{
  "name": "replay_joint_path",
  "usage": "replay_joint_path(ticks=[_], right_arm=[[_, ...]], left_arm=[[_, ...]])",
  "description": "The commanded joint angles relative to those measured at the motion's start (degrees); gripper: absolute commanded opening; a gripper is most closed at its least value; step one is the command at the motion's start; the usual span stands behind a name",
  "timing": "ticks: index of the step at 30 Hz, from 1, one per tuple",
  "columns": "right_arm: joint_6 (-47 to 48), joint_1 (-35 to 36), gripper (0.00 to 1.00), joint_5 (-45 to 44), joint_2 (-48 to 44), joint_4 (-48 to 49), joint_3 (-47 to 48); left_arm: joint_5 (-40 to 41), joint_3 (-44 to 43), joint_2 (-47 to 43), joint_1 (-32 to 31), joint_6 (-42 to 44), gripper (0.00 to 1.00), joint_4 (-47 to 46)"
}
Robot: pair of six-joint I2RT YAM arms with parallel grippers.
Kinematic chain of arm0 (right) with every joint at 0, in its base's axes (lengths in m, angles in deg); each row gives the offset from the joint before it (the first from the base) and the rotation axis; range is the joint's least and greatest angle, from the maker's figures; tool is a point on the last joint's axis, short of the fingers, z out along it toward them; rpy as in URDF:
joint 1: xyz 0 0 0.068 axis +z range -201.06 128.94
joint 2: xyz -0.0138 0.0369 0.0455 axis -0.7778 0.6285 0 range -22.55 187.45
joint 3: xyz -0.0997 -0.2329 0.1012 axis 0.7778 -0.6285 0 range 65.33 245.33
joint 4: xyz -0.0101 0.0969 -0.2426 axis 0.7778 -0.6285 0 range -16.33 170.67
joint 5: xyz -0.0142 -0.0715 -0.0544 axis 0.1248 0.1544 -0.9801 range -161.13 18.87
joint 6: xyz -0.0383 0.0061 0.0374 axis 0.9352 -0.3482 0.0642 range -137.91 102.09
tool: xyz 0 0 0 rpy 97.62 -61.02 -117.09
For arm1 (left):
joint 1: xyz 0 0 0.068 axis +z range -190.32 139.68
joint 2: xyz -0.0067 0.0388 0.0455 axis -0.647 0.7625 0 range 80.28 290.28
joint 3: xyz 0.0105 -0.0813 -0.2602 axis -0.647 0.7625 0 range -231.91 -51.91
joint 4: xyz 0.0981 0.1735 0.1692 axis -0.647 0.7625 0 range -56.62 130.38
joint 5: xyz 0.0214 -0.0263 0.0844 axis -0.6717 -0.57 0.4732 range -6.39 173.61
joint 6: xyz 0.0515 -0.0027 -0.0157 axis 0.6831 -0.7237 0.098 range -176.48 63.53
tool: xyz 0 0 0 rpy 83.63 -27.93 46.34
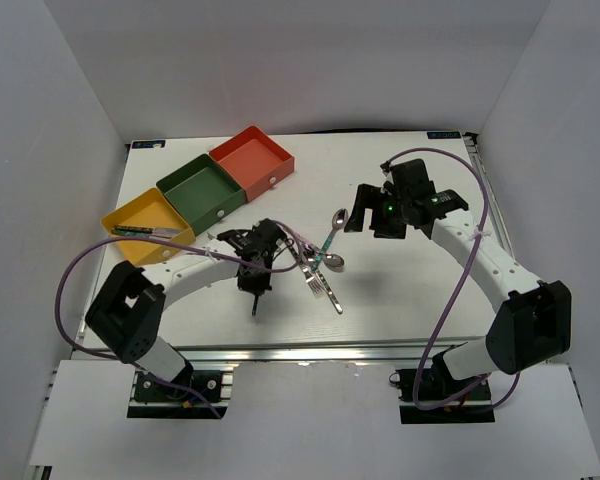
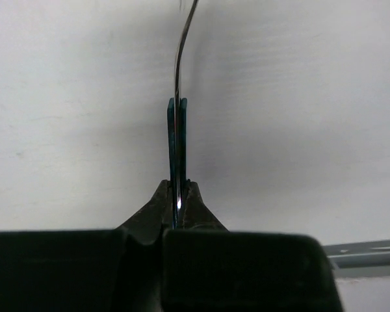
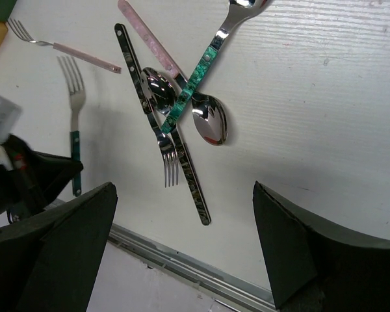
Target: Sort the eating utensils into containers
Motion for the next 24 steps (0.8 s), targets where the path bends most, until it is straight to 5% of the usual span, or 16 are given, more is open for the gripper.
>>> replay_joint_path(ticks=[1,6,13,17,24], right_arm=[[1.26,-0.3,0.89,0.07,-0.17,0.22,2.1],[0.9,-0.39,0.89,1.12,0.27,0.75,2.44],[1.17,-0.48,0.89,2.44,1.41,0.22,4.73],[1.26,-0.48,0.89,3.23,0.88,-0.39,4.56],[1.87,-0.57,0.89,4.02,-2.36,-2.41,2.54]], left_arm=[[5.96,-7.78,-8.14,-0.53,0.05,0.0,2.5],[17.47,-23.21,-6.51,0.78,0.31,0.0,3.99],[15.2,-48.8,13.87,21.23,10.13,0.0,5.76],[18.17,-64.63,26.08,26.7,16.73,0.0,9.18],[9.6,-64.04,33.04,35.41,22.0,0.0,2.6]])
